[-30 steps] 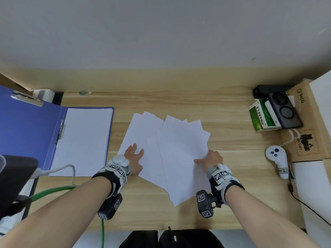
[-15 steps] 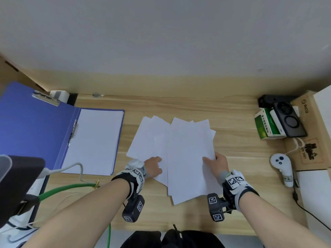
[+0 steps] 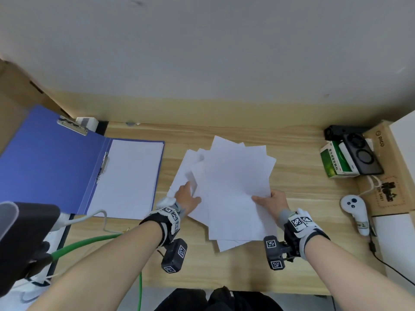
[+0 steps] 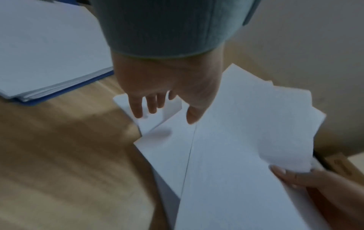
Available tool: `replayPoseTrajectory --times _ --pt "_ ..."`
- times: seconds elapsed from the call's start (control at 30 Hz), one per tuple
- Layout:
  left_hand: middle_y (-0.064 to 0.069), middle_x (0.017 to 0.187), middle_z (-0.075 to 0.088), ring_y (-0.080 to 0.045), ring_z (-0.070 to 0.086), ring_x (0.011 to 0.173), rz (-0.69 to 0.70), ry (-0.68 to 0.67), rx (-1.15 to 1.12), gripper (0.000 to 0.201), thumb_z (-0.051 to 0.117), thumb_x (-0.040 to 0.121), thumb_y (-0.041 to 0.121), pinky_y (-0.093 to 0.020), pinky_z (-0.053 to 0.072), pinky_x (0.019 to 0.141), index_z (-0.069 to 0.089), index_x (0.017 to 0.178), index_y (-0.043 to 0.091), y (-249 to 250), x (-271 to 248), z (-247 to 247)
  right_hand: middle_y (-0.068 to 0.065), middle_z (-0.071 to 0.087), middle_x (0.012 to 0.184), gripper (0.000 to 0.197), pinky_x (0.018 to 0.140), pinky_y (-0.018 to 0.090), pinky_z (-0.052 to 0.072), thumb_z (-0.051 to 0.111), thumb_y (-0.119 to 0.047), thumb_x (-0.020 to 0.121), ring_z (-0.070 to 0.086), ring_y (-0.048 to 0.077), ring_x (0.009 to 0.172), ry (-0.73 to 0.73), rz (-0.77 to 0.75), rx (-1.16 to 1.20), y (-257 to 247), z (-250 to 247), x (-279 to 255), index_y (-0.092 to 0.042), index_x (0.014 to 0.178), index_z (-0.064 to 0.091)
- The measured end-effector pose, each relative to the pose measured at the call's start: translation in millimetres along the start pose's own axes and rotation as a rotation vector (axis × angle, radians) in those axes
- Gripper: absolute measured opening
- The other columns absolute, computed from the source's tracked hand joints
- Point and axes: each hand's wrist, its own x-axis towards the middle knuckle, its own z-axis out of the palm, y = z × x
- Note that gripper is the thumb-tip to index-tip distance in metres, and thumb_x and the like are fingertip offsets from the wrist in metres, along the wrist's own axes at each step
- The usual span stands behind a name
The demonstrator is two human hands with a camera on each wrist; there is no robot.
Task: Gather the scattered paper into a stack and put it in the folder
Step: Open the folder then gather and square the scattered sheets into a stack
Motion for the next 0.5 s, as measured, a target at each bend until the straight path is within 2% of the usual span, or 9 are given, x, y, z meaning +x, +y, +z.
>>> replayPoseTrajectory --times 0.03,0.07,0.1,0.17,0.23,0.37,0.43,0.5 --pt "-0.009 0.152 0.03 -0.029 0.035 0.139 -0.01 -0.015 -0.075 0.081 0.06 0.089 0.033 -0.035 0.036 0.105 0.014 0.151 0.009 9 0 -9 0.014 0.073 0.084 0.011 0.067 0.038 0.058 0.08 -0.003 0.078 0.066 0.025 0.068 -0.002 -0.016 0.02 -9 -1 -3 -0.009 0.08 0.071" --pt "-0.007 0.152 0.033 -0.028 0.037 0.138 -0.001 -0.031 -0.163 0.083 0.063 0.087 0.034 -0.034 0.037 0.105 0.017 0.151 0.009 18 0 -17 0.012 0.073 0.082 0.012 0.064 0.033 0.056 0.08 -0.003 0.077 0.066 0.024 0.065 -0.001 -0.036 0.046 -18 -3 -5 -0.009 0.08 0.071" --pt "-0.006 0.148 0.04 -0.027 0.045 0.132 0.021 -0.034 -0.261 0.077 0.066 0.085 0.031 -0.035 0.04 0.103 0.026 0.147 0.009 29 0 -26 0.01 0.073 0.08 0.012 0.061 0.03 0.054 0.08 -0.003 0.077 0.066 0.023 0.064 0.004 -0.057 0.073 -29 -3 -7 -0.009 0.08 0.071" --pt "-0.009 0.134 0.057 -0.024 0.059 0.11 0.091 0.007 -0.451 0.052 0.067 0.085 0.02 -0.036 0.049 0.095 0.047 0.132 0.008 53 -2 -44 0.008 0.074 0.079 0.012 0.061 0.029 0.055 0.081 -0.005 0.076 0.067 0.023 0.064 0.041 -0.105 0.121 -53 -4 -10 -0.009 0.082 0.071" --pt "-0.012 0.125 0.063 -0.025 0.064 0.101 0.165 0.048 -0.576 0.039 0.068 0.084 0.012 -0.037 0.052 0.09 0.056 0.121 0.009 79 -8 -63 0.01 0.075 0.082 0.015 0.066 0.033 0.057 0.083 -0.009 0.074 0.069 0.025 0.068 0.073 -0.154 0.18 -77 -3 -11 -0.009 0.083 0.072" --pt "-0.013 0.115 0.068 -0.029 0.068 0.1 0.277 0.111 -0.668 0.044 0.075 0.073 0.009 -0.046 0.055 0.091 0.062 0.115 0.007 113 -14 -94 0.004 0.076 0.081 0.019 0.062 0.029 0.055 0.085 -0.01 0.072 0.072 0.019 0.067 0.081 -0.233 0.296 -112 1 -16 -0.01 0.087 0.073" --pt "-0.011 0.109 0.07 -0.028 0.069 0.096 0.291 0.114 -0.657 0.045 0.079 0.071 0.007 -0.043 0.057 0.087 0.063 0.113 0.004 115 -17 -100 0.003 0.077 0.084 0.027 0.065 0.029 0.056 0.087 -0.01 0.068 0.074 0.018 0.072 0.076 -0.254 0.291 -115 6 -18 -0.01 0.091 0.073" --pt "-0.01 0.103 0.071 -0.025 0.07 0.09 0.288 0.111 -0.641 0.043 0.081 0.071 0.005 -0.037 0.057 0.082 0.064 0.11 0.002 108 -20 -99 0.005 0.077 0.089 0.036 0.072 0.034 0.058 0.089 -0.008 0.065 0.074 0.023 0.078 0.097 -0.249 0.283 -109 12 -18 -0.008 0.096 0.072"
